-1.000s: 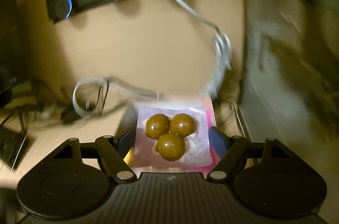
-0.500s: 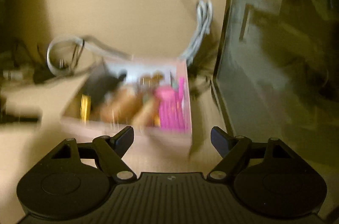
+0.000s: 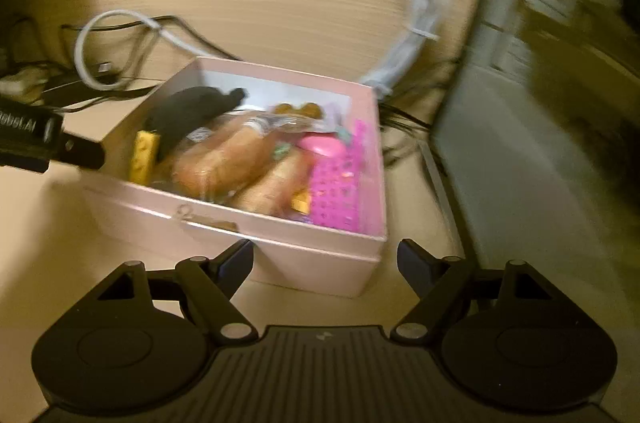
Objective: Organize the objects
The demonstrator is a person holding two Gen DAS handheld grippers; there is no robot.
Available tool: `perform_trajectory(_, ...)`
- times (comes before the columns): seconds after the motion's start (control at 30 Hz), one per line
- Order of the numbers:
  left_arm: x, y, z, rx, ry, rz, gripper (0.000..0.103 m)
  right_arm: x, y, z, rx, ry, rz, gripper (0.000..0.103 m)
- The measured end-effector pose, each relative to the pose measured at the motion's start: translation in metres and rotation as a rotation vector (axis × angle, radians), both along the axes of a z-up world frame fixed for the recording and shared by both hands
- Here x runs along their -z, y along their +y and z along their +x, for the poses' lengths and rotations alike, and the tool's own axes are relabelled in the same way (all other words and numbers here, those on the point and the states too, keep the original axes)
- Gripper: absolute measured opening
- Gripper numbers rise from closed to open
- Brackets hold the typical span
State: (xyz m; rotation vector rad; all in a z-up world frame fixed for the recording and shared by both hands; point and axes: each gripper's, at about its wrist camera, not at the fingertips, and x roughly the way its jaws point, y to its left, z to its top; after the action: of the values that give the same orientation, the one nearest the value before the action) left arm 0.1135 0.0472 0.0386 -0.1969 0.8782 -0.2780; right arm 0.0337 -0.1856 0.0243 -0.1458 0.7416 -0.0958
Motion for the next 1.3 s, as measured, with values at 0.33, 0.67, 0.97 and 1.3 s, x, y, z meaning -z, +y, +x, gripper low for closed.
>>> perform_trajectory(0.33, 0.003, 0.042, 0.034, -0.061, -0.033, 0.024, 0.101, -0.002, 0.044, 0.04, -0.02, 0.001, 0.023, 0.08)
perform_trajectory(0.67, -0.024, 0.063, -0.014, 0.003, -0.181, 0.039, 0.099, -0.01, 0.047, -0.001, 0.052, 0.02, 0.083, 0.103)
perform_trajectory(0.97, 0.018, 0.058, -0.101, 0.16, -0.076, 0.089, 0.099, 0.025, 0.07, -0.082, 0.148, 0.139, 0.096, 0.103)
perform_trajectory(1.3, 0.037, 0.043, -0.136, 0.088, -0.139, 0.193, 0.099, 0.035, 0.073, -0.103, 0.09, 0.09, 0.064, 0.103)
